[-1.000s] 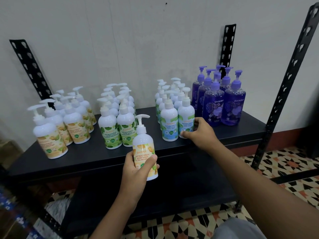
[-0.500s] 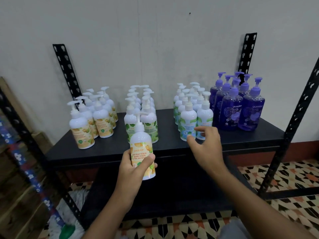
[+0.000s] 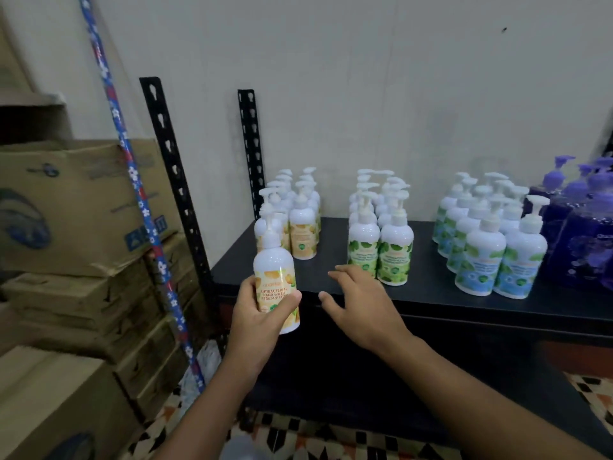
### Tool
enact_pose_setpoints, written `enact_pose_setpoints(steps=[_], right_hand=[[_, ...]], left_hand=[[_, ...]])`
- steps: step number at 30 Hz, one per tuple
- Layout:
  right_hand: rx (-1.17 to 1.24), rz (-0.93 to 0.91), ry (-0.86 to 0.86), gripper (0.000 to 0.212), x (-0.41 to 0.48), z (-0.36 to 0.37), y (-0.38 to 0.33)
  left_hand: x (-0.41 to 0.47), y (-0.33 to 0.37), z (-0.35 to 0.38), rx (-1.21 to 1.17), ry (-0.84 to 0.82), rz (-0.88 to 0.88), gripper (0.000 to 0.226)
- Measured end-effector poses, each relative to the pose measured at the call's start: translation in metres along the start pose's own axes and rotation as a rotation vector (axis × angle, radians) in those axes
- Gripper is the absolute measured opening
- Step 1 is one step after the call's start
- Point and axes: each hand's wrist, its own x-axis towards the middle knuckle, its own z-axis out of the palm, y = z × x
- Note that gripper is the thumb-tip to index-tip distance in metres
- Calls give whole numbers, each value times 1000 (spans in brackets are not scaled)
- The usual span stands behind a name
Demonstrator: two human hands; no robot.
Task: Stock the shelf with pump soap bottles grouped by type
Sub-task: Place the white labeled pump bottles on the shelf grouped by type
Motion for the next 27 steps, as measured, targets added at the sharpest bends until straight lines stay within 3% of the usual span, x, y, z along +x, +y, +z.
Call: enact_pose_setpoints(steps=[7,10,18,27], right_hand=[[-213,-13,-77,75,-12,34,15],[-226,-7,-70,73,-14,37,18],[-217,27,-43,67,-15,44,16],[-202,38,-38,69,-16,41,13]], left_hand=[[40,-11,-14,135,-39,64,57],[53,-18,-11,215,-44,76,69],[68,-21,10,221,-13,114,50],[73,-30,27,385,124,121,66]])
